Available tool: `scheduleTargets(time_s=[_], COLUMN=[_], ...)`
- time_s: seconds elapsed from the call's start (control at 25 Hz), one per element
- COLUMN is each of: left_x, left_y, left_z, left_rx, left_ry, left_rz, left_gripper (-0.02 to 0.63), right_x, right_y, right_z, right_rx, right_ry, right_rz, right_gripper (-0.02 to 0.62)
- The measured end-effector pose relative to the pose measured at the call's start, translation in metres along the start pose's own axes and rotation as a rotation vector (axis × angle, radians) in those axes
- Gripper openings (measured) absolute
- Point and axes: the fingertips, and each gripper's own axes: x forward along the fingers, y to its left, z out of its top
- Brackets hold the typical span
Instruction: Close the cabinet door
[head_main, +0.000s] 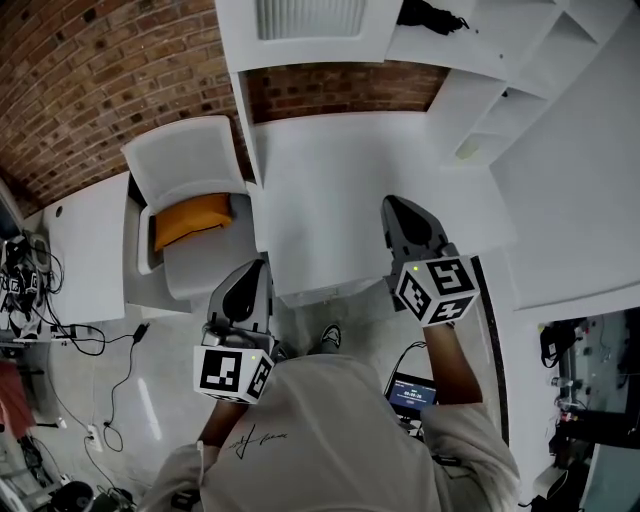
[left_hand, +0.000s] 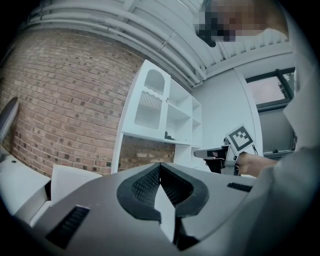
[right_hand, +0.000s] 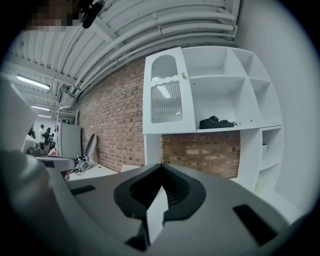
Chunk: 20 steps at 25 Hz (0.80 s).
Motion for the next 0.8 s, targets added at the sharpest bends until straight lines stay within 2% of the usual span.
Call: scheduleTargets(time_s=[0.44,0.8], left_x=[-0.015,-0.02], left_y=[0.016,0.022], left_z=[-0.006,-0.005], left_rx=[0.009,0.009], left_ry=[0.006,0.005], left_rz=[0.037,0.067], left_gripper=[0.015,0.015], right_x=[-0.045,-0.06], right_y=[0.036,0.042], right_z=[-0.048,-0.051], right_rx=[0.066,0.059], right_ry=[0.093,0.084], right_rz=[0.021,0.012], right_gripper=[0.025,0.023])
